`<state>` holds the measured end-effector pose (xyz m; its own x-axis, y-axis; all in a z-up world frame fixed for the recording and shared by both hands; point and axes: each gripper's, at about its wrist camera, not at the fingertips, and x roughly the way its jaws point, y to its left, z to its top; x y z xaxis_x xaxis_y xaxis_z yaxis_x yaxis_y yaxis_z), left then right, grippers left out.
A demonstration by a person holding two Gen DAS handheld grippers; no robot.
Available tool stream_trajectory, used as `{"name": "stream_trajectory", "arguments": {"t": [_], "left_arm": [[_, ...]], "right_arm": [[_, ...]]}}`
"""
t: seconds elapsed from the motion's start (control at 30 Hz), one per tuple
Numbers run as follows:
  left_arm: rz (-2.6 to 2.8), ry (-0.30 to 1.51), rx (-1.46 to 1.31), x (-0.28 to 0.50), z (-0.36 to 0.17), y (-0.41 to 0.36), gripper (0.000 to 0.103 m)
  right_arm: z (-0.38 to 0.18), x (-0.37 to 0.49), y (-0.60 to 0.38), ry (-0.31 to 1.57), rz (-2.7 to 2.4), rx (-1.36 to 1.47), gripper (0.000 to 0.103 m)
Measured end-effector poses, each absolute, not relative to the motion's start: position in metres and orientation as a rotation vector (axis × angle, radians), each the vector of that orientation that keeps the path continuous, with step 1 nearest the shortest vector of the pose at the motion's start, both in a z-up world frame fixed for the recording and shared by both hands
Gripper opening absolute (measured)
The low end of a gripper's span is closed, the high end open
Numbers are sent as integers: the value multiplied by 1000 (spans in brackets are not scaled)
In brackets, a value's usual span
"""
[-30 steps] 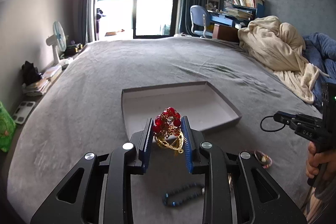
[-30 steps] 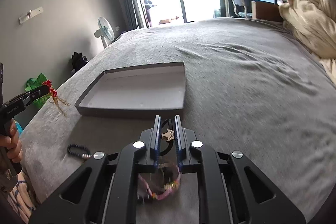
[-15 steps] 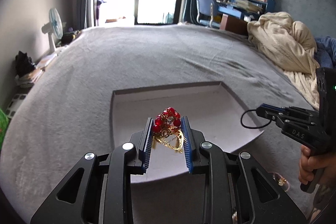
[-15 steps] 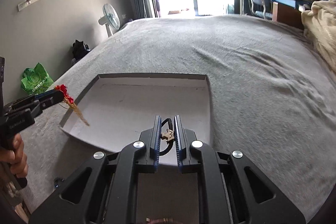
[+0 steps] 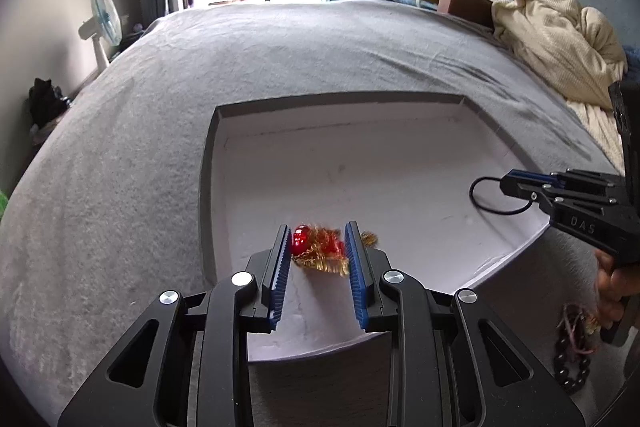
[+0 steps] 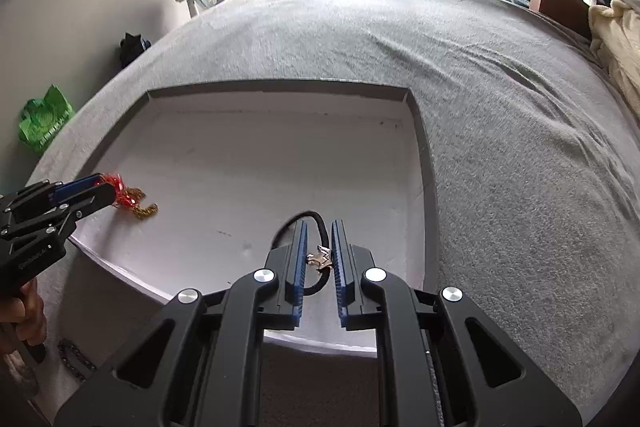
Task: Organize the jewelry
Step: 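Carry the pendant and hair tie with both tools over the grey box, then open both tools to drop the pendant and hair tie into the box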
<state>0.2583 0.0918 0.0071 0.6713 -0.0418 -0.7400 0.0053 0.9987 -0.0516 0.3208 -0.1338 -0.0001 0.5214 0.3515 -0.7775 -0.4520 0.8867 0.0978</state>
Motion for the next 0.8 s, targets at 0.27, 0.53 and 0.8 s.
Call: {"name": "stream_trajectory", "arguments": {"t": [0.27,0.53,0.8], "left_arm": [[-11,787,-15,240,16,91,81],[-4,757,-45,209,22,94,92],[7,755,-115,177,19,100,95]], "right_arm": [[7,313,-141,873,480,-114,31],[24,280,-165,791,477,-69,53],[26,245,-194,740,463,-38,63]]}}
